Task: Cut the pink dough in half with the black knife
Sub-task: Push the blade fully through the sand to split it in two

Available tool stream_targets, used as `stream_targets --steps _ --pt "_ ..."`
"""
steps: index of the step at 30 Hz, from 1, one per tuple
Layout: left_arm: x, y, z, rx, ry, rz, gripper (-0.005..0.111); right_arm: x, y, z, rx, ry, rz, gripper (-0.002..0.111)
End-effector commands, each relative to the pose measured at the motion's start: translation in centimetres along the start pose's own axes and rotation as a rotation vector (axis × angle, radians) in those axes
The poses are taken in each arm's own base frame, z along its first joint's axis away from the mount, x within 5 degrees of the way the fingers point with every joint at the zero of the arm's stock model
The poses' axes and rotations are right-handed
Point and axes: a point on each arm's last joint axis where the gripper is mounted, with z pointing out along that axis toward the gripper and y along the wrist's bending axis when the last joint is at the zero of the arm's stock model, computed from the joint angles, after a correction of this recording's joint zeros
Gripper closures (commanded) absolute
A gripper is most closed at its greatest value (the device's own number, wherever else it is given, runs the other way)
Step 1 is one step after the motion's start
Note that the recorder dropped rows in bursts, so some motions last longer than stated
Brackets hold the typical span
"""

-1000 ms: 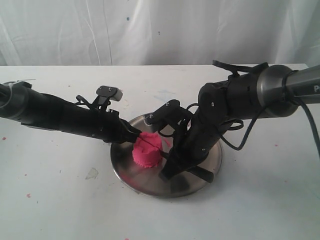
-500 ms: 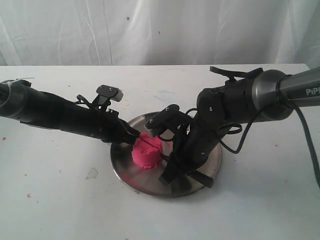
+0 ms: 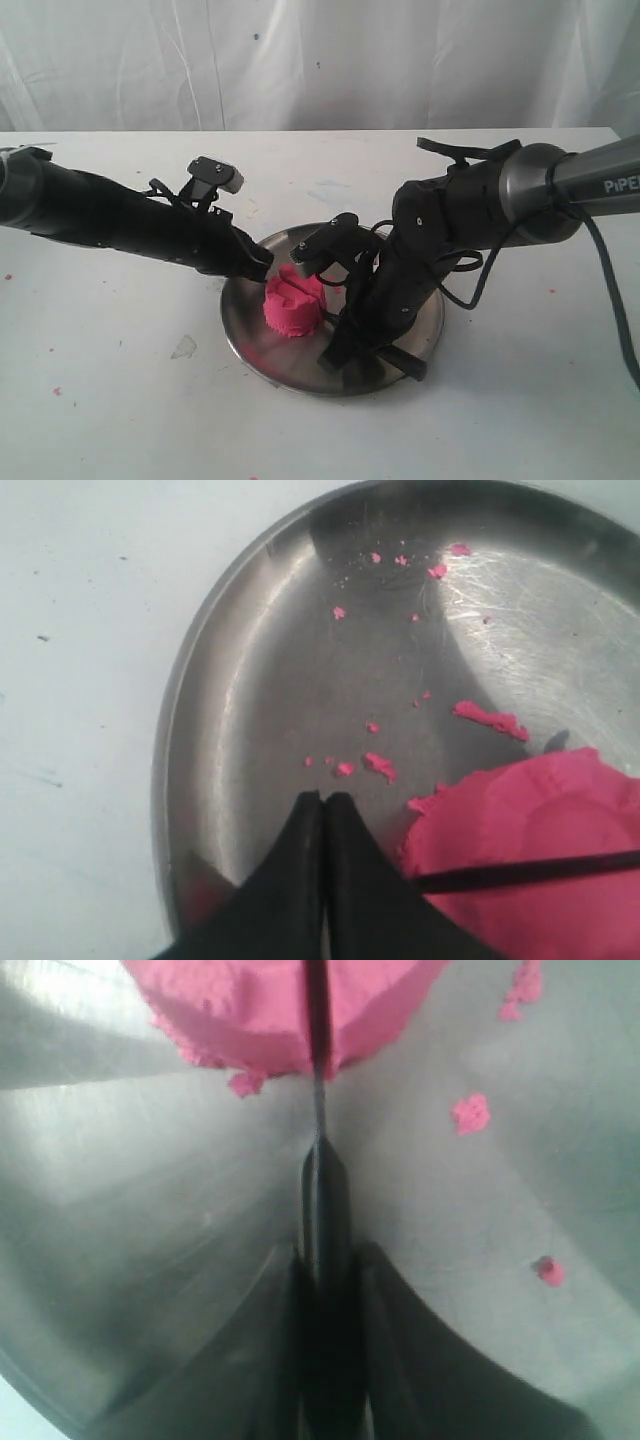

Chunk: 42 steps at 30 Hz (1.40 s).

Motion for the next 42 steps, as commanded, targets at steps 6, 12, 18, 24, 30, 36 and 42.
stream_targets --steps 6,12,18,24,30,36,42 --pt "-0.7 -0.6 -0.7 0.017 -0.022 -0.005 0.107 0.5 -0.2 0.2 0.025 0.057 -0.01 0.108" --pt "-1.4 -0.9 -1.4 0.014 -0.037 0.019 0.107 0.8 -0.3 -0.3 0.034 0.097 -0.002 0.108" --pt "-2.0 -1.2 -2.0 0.011 -0.053 0.022 0.107 1.0 -0.2 -0.3 0.029 0.114 -0.002 0.108" --pt "-2.2 -1.4 -2.5 0.015 -0.033 0.028 0.107 1.2 -0.1 -0.3 0.022 0.135 -0.001 0.108" --pt "-1.9 -1.4 -2.5 0.015 -0.003 0.015 0.107 1.0 -0.1 -1.1 0.027 0.113 -0.001 0.108" --pt "-1.6 -1.6 -2.5 0.032 0.029 0.004 0.107 0.7 0.3 -1.1 -0.012 0.087 0.034 0.108" --pt "-1.5 -1.7 -2.5 0.045 0.039 -0.013 0.107 0.8 0.8 -1.1 -0.029 0.098 0.028 0.108"
